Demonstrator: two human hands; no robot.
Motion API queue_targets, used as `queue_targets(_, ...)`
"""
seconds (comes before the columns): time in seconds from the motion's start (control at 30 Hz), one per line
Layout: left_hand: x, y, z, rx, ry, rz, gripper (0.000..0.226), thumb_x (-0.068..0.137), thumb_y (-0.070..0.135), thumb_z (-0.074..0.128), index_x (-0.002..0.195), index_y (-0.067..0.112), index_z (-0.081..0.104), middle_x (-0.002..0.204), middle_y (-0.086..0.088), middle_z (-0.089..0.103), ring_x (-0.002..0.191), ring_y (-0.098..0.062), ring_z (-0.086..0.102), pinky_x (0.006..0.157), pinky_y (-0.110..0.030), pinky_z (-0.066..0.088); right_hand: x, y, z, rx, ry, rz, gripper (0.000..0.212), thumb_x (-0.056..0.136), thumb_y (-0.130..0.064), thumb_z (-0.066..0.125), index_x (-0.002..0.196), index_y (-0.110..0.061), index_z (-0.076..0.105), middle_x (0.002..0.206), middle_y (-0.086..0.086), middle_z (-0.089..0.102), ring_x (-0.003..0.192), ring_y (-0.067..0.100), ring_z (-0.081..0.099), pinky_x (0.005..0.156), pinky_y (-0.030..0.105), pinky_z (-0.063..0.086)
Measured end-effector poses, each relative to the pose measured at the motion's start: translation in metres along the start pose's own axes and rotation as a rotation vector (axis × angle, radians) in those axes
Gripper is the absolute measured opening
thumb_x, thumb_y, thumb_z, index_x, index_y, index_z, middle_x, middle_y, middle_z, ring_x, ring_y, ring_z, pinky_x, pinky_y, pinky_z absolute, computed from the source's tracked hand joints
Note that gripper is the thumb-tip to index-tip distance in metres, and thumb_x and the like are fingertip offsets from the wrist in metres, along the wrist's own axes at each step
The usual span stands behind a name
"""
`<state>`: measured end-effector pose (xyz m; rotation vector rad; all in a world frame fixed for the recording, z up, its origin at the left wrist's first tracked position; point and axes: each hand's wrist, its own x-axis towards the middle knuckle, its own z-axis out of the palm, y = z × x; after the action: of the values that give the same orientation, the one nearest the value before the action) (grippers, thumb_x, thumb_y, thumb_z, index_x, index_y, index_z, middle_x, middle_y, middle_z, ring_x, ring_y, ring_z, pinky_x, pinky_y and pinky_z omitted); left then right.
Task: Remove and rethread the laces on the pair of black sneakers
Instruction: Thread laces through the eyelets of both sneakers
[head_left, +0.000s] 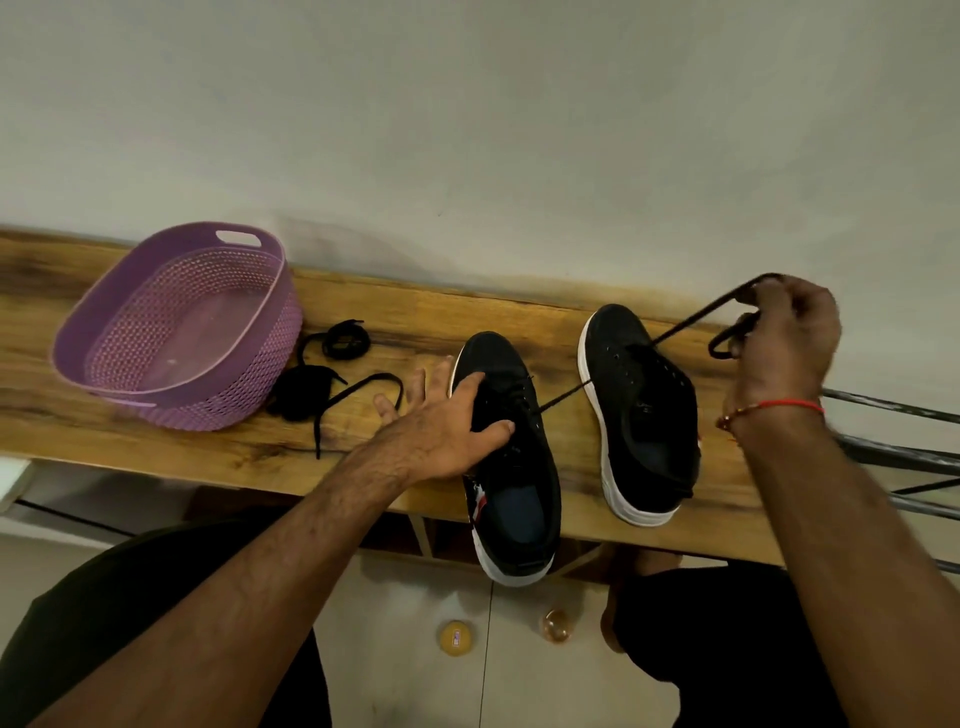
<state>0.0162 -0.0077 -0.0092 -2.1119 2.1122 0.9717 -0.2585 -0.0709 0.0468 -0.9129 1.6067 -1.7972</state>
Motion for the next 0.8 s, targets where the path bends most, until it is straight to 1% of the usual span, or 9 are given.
queue_targets(0.1,0.001,0.000,-0.001,-0.031,0.023,0.006,0.077,0.091,0.068,0.053,0.154,0.034,0.025,0.168,0.002,-0.002,0.154,-0.028,-0.007,0.115,-0.070,-0.003,-0.026,0.004,0.009,-0.411,-0.429,-0.200,0.036,0.084,-0.014,0.061,0.117,-0.028,0.060,0.114,-0.004,0.060,0.096,0.008,0.056,0.088,0.026,0.047)
queue_targets(0.17,0.002,-0.001,-0.001,-0.036,0.059,0.005,0.076,0.088,0.069,0.056,0.150,0.033,0.028,0.167,0.003,0.006,0.154,-0.027,0.002,0.116,-0.071,0.005,-0.043,0.016,0.018,-0.845,-0.765,-0.442,0.040,0.089,-0.018,0.062,0.126,-0.032,0.059,0.136,-0.002,0.051,0.121,0.019,0.044,0.108,0.039,0.036)
queue_targets(0.23,0.004,-0.002,-0.001,-0.038,0.077,0.001,0.078,0.085,0.071,0.058,0.147,0.033,0.029,0.164,0.004,0.013,0.152,-0.026,0.011,0.115,-0.071,0.012,-0.061,0.025,0.026,-1.095,-1.005,-0.564,0.038,0.094,-0.031,0.059,0.132,-0.038,0.056,0.149,-0.005,0.039,0.131,0.026,0.032,0.110,0.044,0.027)
queue_targets(0.3,0.003,-0.002,-0.001,-0.037,0.068,-0.009,0.081,0.084,0.072,0.059,0.147,0.033,0.028,0.162,0.005,0.014,0.150,-0.026,0.013,0.114,-0.069,0.014,-0.074,0.032,0.031,-1.197,-1.152,-0.581,0.032,0.098,-0.041,0.053,0.130,-0.037,0.056,0.149,-0.008,0.039,0.129,0.024,0.031,0.108,0.042,0.028)
queue_targets(0.4,0.001,-0.001,-0.002,-0.041,0.052,-0.018,0.085,0.085,0.071,0.059,0.151,0.032,0.024,0.164,0.006,0.009,0.152,-0.026,0.010,0.115,-0.069,0.011,-0.075,0.032,0.031,-1.232,-1.156,-0.575,0.023,0.100,-0.045,0.048,0.112,-0.030,0.061,0.130,-0.008,0.054,0.115,0.017,0.038,0.102,0.037,0.032)
queue_targets(0.53,-0.001,0.002,-0.006,-0.028,0.054,-0.025,0.073,0.086,0.070,0.059,0.145,0.034,0.033,0.161,0.004,0.018,0.149,-0.026,0.016,0.113,-0.067,0.015,-0.054,0.024,0.022,-1.182,-0.968,-0.549,0.020,0.097,-0.045,0.053,0.099,-0.027,0.062,0.108,-0.007,0.059,0.106,0.017,0.045,0.099,0.041,0.040)
queue_targets(0.67,-0.004,-0.002,-0.012,-0.022,-0.061,-0.068,0.047,0.090,0.076,0.043,0.118,0.039,0.048,0.148,0.002,0.032,0.141,-0.027,0.024,0.113,-0.062,0.021,-0.054,0.026,0.022,-1.110,-1.107,-0.318,0.019,0.097,-0.044,0.056,0.098,-0.026,0.061,0.091,-0.007,0.062,0.092,0.015,0.058,0.093,0.042,0.051)
queue_targets(0.73,-0.005,-0.006,-0.014,0.001,-0.138,-0.087,0.048,0.096,0.072,0.031,0.124,0.038,0.052,0.151,-0.002,0.031,0.143,-0.031,0.023,0.114,-0.060,0.020,-0.057,0.025,0.024,-1.051,-1.129,-0.252,0.019,0.096,-0.040,0.059,0.101,-0.022,0.064,0.089,-0.005,0.066,0.086,0.012,0.062,0.087,0.037,0.055)
queue_targets(0.8,-0.006,-0.010,-0.016,-0.001,-0.170,-0.076,0.039,0.101,0.064,0.033,0.122,0.039,0.054,0.147,-0.002,0.034,0.138,-0.030,0.026,0.113,-0.057,0.024,-0.057,0.021,0.026,-0.968,-1.108,-0.219,0.015,0.095,-0.036,0.063,0.102,-0.023,0.065,0.086,-0.005,0.066,0.081,0.011,0.063,0.079,0.031,0.055)
